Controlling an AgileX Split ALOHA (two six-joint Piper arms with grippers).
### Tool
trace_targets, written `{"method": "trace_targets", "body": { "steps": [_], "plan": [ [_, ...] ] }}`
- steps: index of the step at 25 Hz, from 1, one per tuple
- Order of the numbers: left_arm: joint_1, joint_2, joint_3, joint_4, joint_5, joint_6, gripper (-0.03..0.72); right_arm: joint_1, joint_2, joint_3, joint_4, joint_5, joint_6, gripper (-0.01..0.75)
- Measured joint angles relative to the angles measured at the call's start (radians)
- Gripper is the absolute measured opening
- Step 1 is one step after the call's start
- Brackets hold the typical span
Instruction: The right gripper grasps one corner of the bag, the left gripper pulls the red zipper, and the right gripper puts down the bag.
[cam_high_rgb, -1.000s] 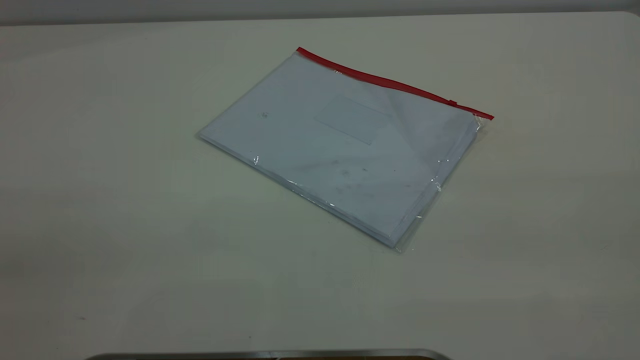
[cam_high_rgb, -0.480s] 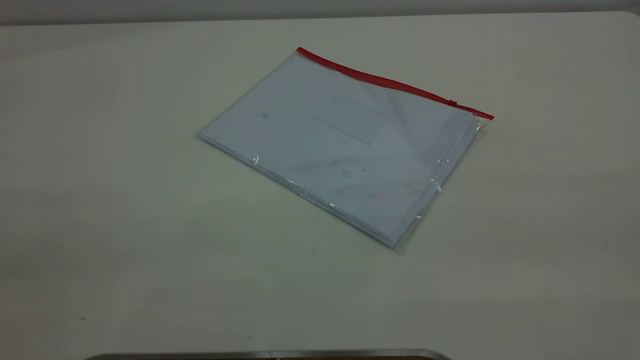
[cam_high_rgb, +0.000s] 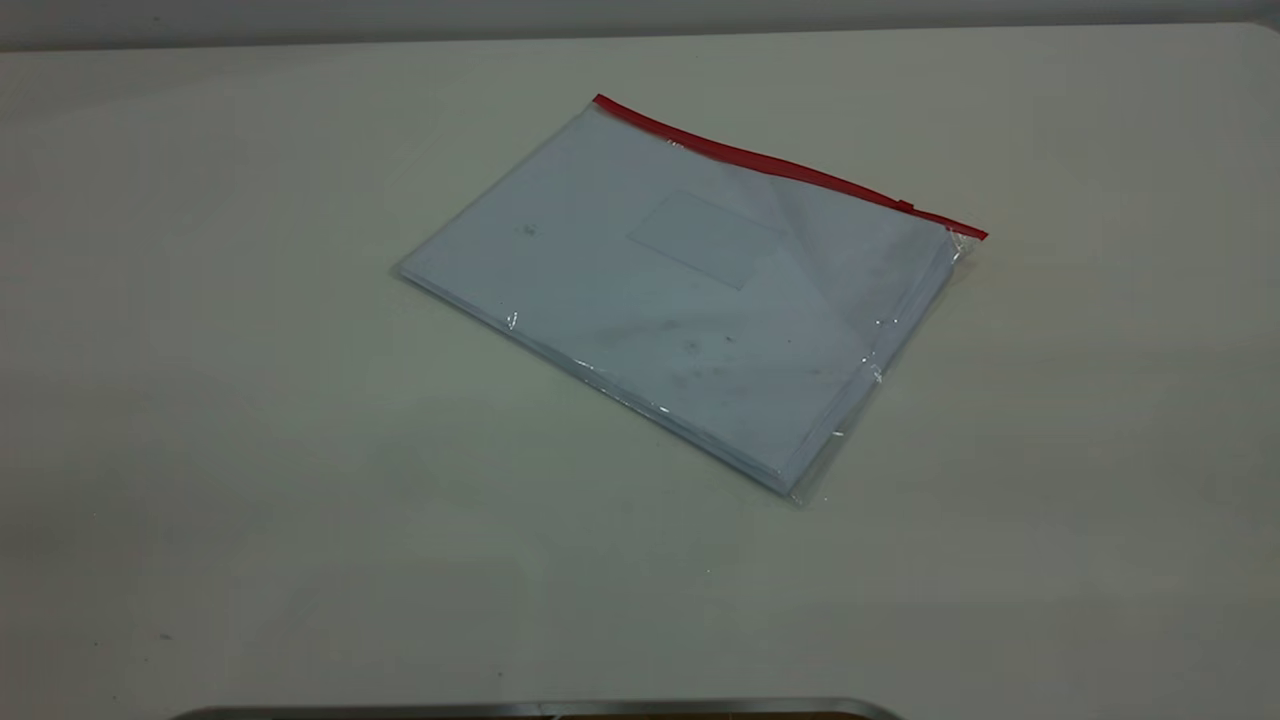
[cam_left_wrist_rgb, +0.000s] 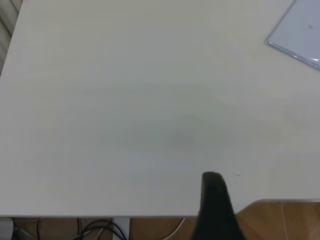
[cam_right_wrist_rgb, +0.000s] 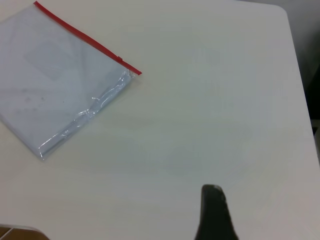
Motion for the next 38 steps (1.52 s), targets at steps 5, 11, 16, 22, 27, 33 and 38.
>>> {"method": "trace_targets", "body": {
  "steps": [5, 11, 16, 22, 27, 33, 38],
  "plan": [
    [0.000, 0.006, 0.000, 0.003, 0.000, -0.006, 0.589, 0.000, 0.000, -0.001, 0.007, -0.006, 0.000, 0.547],
    [0.000, 0.201, -0.054, 0.063, -0.133, -0.065, 0.589, 0.000, 0.132, -0.079, 0.031, -0.086, 0.008, 0.547],
    [0.000, 0.484, -0.121, 0.060, -0.359, -0.066, 0.589, 0.000, 0.385, -0.170, 0.065, -0.137, 0.008, 0.547],
    [0.000, 0.839, -0.224, 0.011, -0.514, -0.060, 0.589, 0.000, 0.666, -0.251, 0.127, -0.184, 0.004, 0.547],
    [0.000, 1.120, -0.354, 0.001, -0.589, -0.056, 0.589, 0.000, 0.857, -0.260, 0.185, -0.292, 0.001, 0.547],
    [-0.006, 1.417, -0.516, 0.001, -0.674, -0.041, 0.589, 0.000, 1.109, -0.260, 0.271, -0.416, -0.055, 0.547],
    [-0.051, 1.612, -0.632, 0.001, -0.692, 0.053, 0.589, 0.000, 1.345, -0.260, 0.380, -0.519, -0.160, 0.547]
  ]
}}
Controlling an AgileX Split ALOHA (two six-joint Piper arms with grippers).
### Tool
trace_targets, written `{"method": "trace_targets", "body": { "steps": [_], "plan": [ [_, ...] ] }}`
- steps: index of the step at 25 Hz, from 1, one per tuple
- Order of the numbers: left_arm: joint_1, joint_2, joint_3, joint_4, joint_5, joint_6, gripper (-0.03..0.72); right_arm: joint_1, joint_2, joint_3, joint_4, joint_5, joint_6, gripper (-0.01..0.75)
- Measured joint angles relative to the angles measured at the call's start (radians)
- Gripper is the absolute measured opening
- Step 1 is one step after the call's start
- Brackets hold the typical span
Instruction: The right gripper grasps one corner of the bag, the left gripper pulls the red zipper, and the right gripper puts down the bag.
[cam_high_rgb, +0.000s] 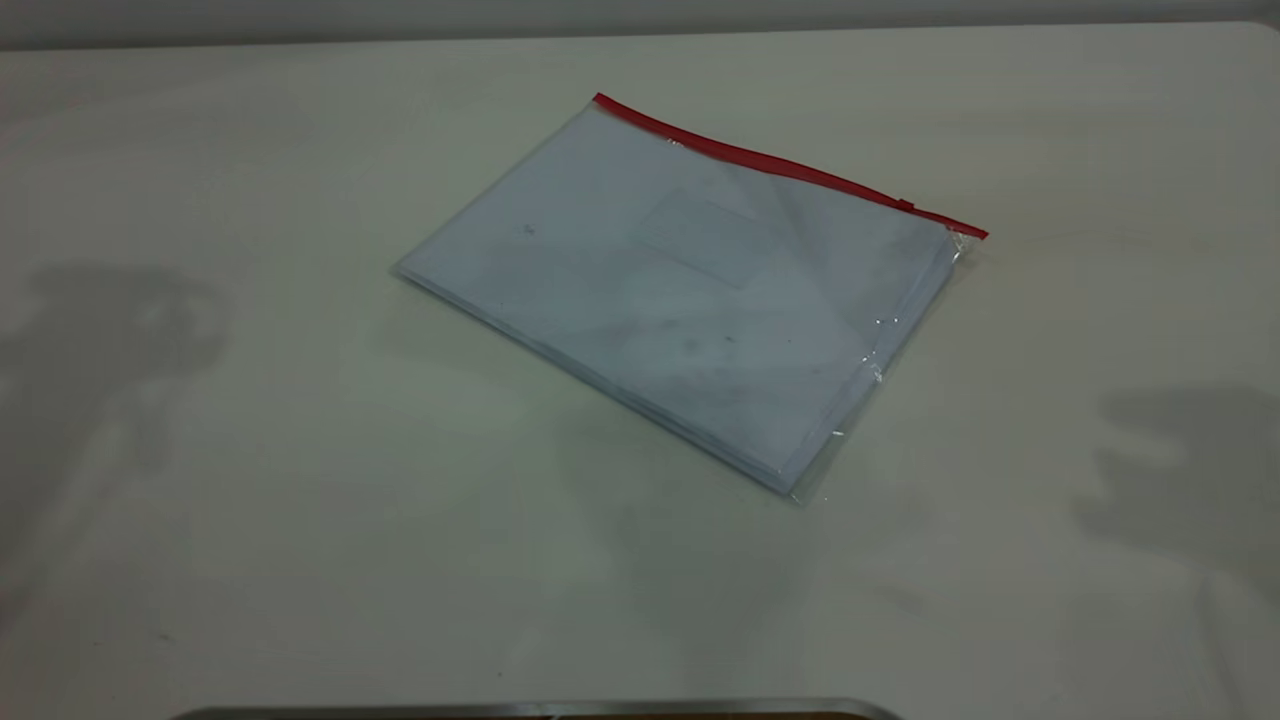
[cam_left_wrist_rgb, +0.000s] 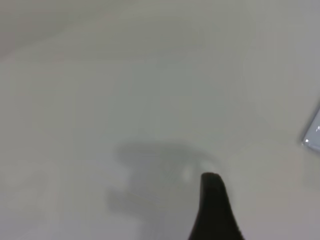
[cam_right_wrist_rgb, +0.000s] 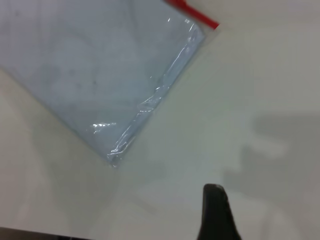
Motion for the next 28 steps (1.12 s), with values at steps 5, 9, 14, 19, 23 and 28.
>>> {"method": "trace_targets", "body": {
  "steps": [5, 9, 14, 19, 23, 28],
  "plan": [
    [-0.052, 0.132, -0.072, -0.020, 0.044, 0.024, 0.589, 0.000, 0.212, -0.010, 0.183, -0.094, -0.230, 0.547],
    [-0.072, 0.206, -0.101, -0.052, 0.078, 0.031, 0.589, 0.000, 0.373, -0.038, 0.408, -0.129, -0.501, 0.547],
    [-0.076, 0.253, -0.150, -0.110, 0.155, 0.058, 0.589, 0.000, 0.549, -0.103, 0.703, -0.122, -0.840, 0.547],
    [-0.076, 0.260, -0.166, -0.193, 0.190, 0.131, 0.589, 0.000, 0.701, -0.186, 0.892, -0.088, -1.005, 0.547],
    [-0.076, 0.260, -0.166, -0.267, 0.201, 0.193, 0.589, 0.000, 0.800, -0.260, 0.911, -0.063, -1.019, 0.547],
    [-0.077, 0.261, -0.166, -0.315, 0.214, 0.232, 0.589, 0.000, 0.881, -0.341, 0.904, -0.056, -1.020, 0.548]
  ]
}}
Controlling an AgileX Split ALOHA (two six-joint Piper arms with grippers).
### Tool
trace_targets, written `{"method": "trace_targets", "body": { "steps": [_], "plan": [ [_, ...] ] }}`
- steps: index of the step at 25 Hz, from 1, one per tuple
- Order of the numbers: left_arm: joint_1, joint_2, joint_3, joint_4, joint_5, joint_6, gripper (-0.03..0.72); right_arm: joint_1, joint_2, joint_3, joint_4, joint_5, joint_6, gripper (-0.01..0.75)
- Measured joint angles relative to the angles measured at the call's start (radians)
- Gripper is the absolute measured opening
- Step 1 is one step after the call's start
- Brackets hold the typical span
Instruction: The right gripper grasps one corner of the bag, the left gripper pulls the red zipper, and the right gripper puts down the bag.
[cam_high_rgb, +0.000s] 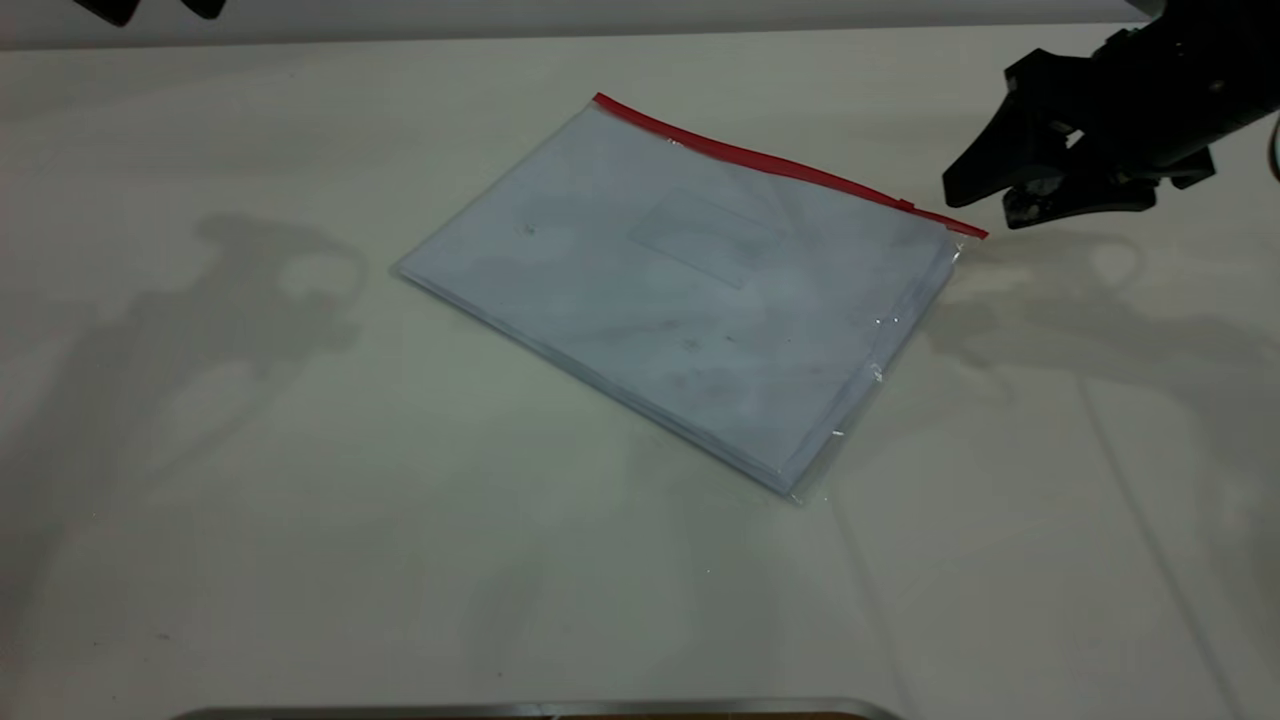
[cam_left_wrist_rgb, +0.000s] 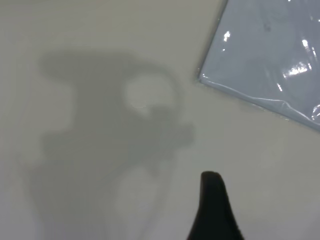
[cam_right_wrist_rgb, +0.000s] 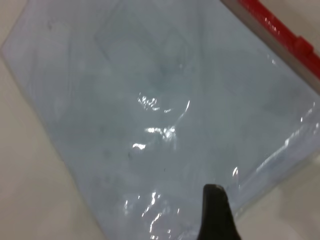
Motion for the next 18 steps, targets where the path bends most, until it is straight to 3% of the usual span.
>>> {"method": "trace_targets", "body": {
  "steps": [6, 14, 18],
  "plan": [
    [-0.001, 0.000, 0.000, -0.007, 0.003, 0.004, 0.589, -0.005, 0.091, -0.098, -0.053, 0.032, 0.004, 0.548],
    [-0.001, 0.000, 0.000, -0.009, 0.003, 0.005, 0.589, -0.098, 0.206, -0.194, -0.058, 0.158, -0.029, 0.548],
    [-0.001, 0.000, 0.000, -0.011, 0.003, 0.005, 0.589, -0.103, 0.258, -0.221, -0.055, 0.168, -0.076, 0.548]
  ]
}}
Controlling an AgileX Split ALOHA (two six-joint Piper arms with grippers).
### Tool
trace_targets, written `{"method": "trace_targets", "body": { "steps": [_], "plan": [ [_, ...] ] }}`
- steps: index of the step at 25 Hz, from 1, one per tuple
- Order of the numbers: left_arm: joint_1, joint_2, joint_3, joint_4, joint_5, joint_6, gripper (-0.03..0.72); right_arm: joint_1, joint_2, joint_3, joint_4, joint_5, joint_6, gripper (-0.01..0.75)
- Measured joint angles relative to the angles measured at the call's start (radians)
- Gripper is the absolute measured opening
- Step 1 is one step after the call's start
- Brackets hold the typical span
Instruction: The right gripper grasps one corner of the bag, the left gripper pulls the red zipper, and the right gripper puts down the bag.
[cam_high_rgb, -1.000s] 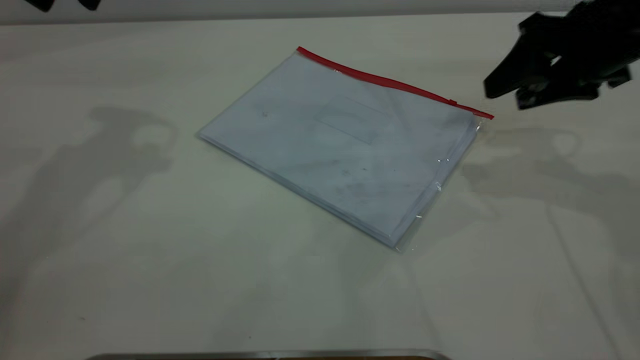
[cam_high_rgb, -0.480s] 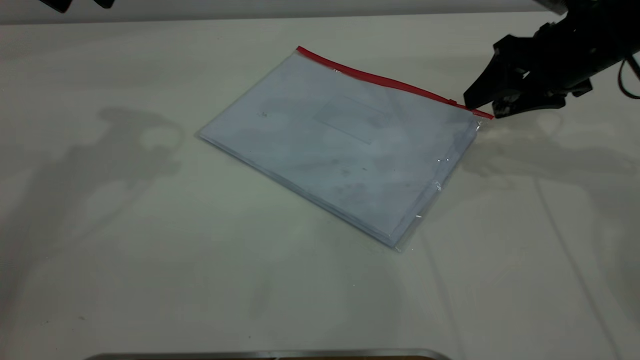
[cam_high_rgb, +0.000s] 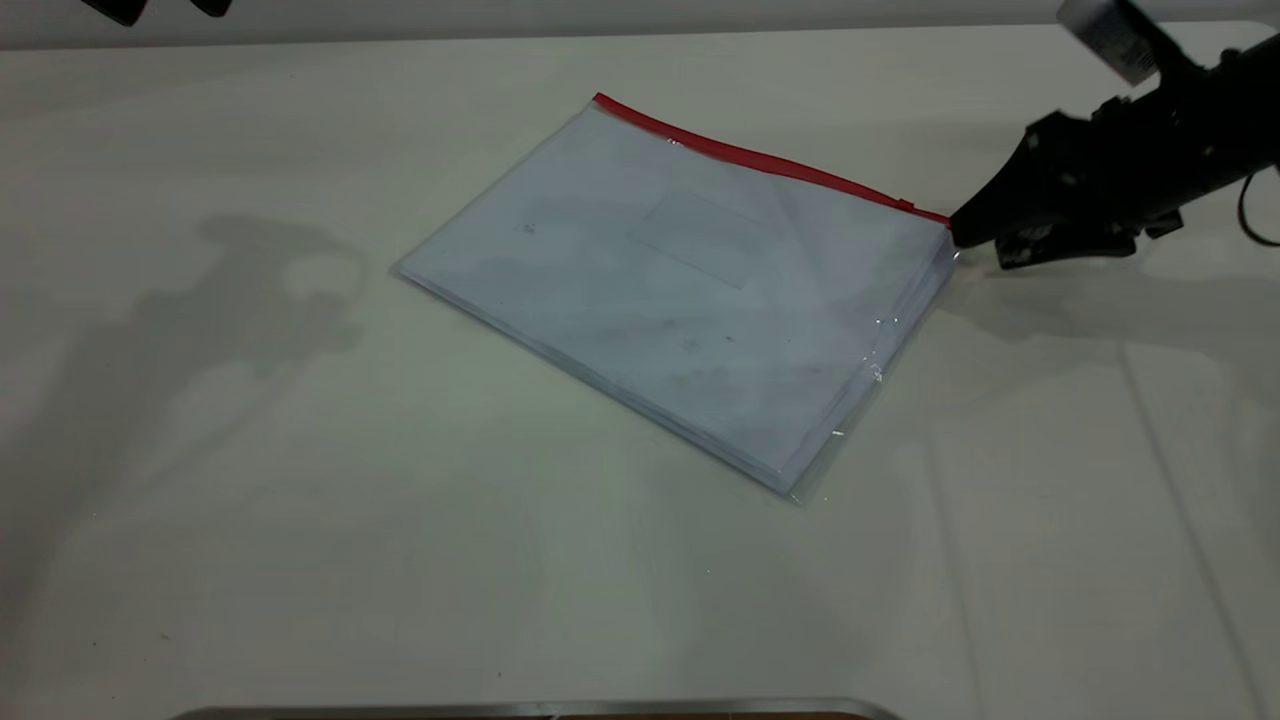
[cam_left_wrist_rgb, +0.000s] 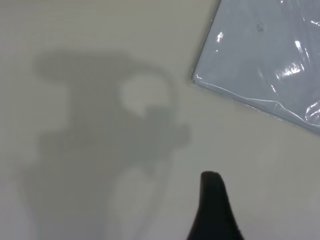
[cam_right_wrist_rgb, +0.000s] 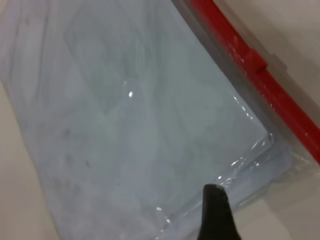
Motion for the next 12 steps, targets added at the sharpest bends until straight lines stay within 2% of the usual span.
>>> {"method": "trace_targets", "body": {
  "steps": [12],
  "plan": [
    [0.000, 0.000, 0.000, -0.003, 0.000, 0.001, 0.589, 0.002, 0.096, -0.086, 0.070, 0.041, -0.123, 0.548]
  ]
}}
